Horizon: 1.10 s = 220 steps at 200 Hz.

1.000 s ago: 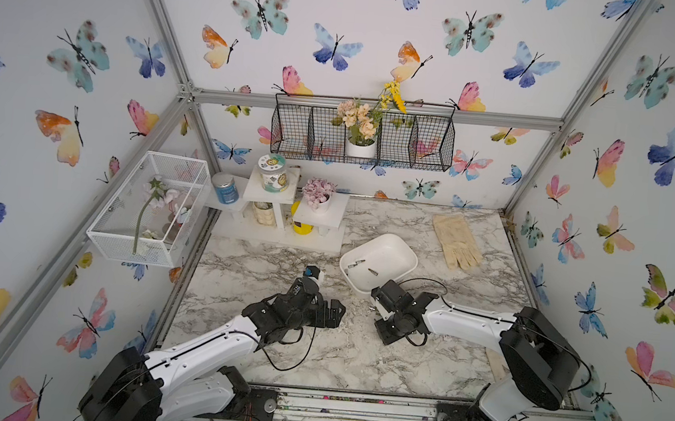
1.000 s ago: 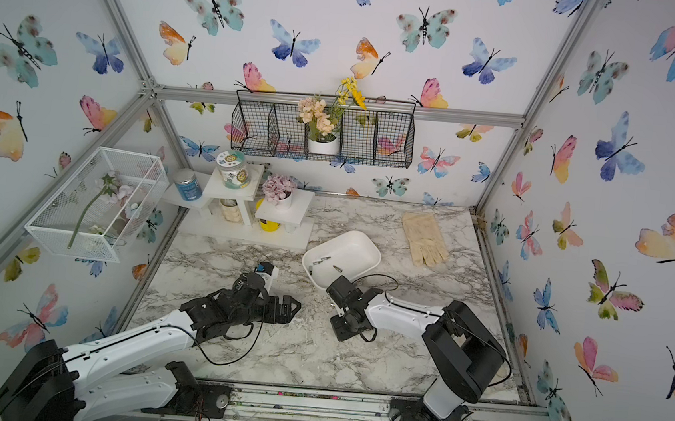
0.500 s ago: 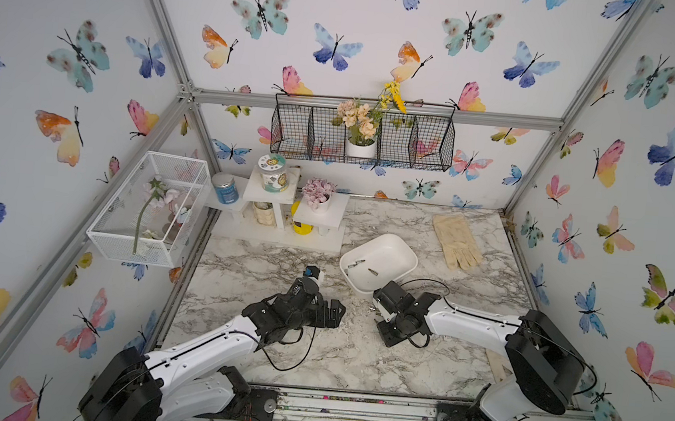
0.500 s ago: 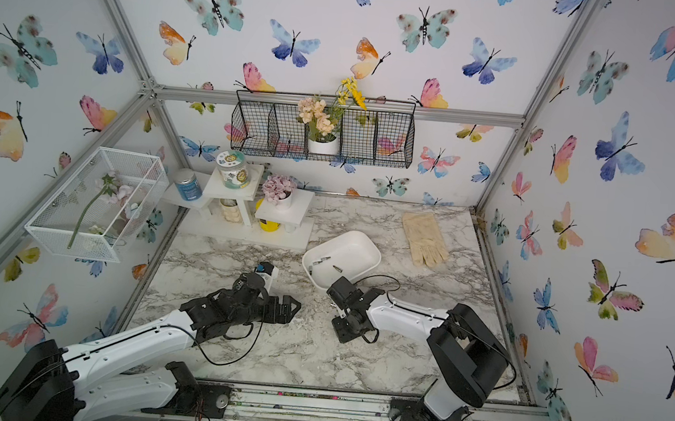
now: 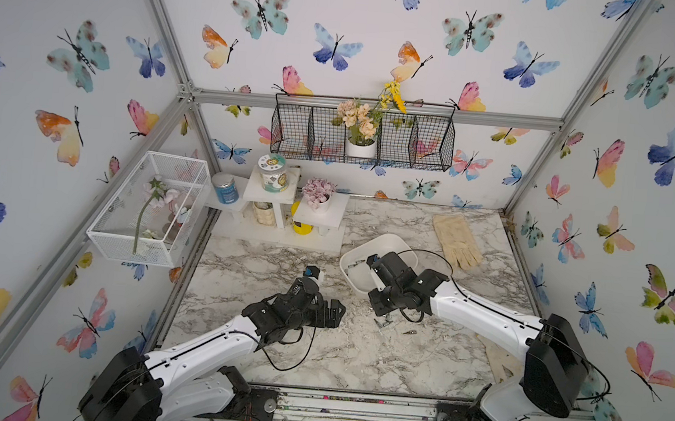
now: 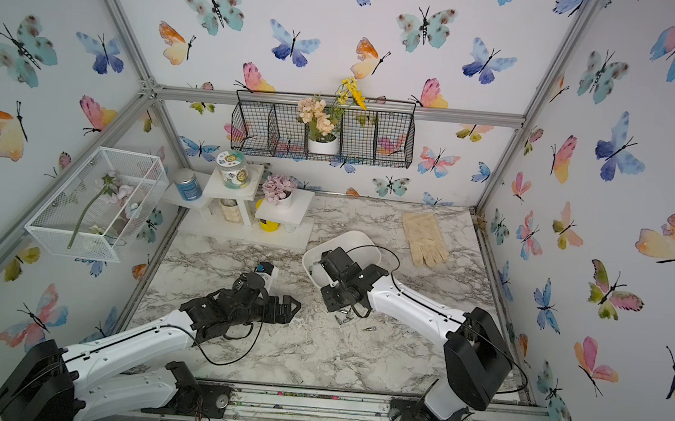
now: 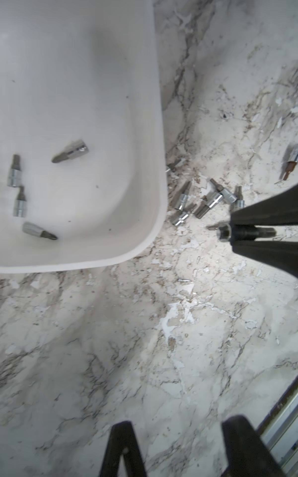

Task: Put the bit on the desktop into the storage box
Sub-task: Place the screwdriver bit in the storage box.

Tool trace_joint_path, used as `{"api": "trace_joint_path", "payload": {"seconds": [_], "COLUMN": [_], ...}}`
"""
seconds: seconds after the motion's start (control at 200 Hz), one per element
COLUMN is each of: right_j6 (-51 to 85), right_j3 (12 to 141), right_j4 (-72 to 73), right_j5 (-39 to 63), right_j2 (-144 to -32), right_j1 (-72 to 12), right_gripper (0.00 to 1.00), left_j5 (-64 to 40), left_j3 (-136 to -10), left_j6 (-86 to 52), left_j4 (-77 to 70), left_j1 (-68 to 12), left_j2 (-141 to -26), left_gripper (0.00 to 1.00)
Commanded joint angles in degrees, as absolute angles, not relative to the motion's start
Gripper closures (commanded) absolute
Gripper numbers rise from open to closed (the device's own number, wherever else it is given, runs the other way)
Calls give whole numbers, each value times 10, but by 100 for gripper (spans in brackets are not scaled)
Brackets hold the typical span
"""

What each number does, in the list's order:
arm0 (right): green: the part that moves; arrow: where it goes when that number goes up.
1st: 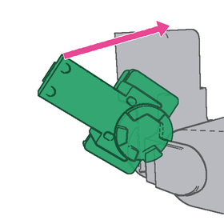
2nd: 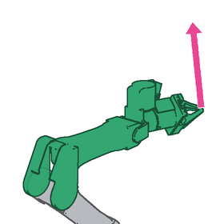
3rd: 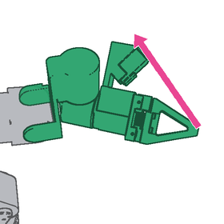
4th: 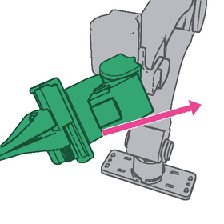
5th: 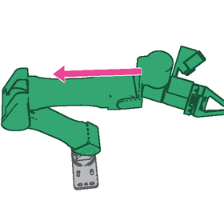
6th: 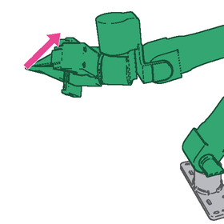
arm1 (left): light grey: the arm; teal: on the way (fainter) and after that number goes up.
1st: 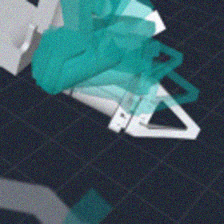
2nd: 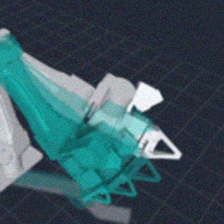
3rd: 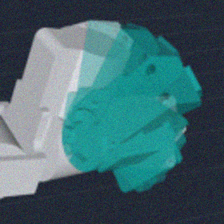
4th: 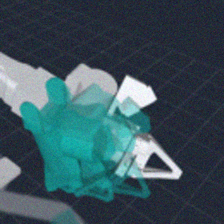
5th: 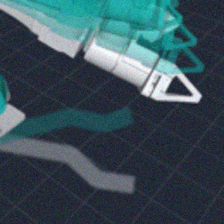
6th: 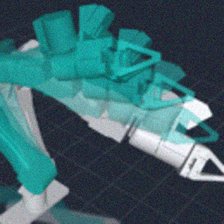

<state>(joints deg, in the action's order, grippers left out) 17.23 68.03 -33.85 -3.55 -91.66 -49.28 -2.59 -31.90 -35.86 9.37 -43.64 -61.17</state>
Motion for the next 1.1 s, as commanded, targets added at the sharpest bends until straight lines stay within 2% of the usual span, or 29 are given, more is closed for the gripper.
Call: {"api": "trace_joint_path", "payload": {"seconds": [0.0,0.3,0.591,0.756,0.851,1.096], "right_j6": [140,116,106,105,106,107], "right_j3": [730,826,863,872,874,863], "right_j4": [-329,-297,-278,-274,-276,-288], "right_j5": [-51,-40,-26,-20,-21,-31], "right_j2": [-968,-1092,-1157,-1174,-1170,-1110], "right_j1": [-473,-429,-395,-388,-388,-383], "right_gripper": [93,94,94,87,78,71], "left_j5": [-7,-7,-5,2,5,30], "left_j3": [-319,-316,-323,-333,-343,-382], "left_j6": [-360,-363,-364,-365,-363,-365], "left_j4": [104,108,110,113,115,128], "left_j1": [-439,-439,-439,-449,-457,-489], "left_j2": [-596,-589,-598,-610,-619,-653], "left_gripper": [1,1,1,1,1,1]}}
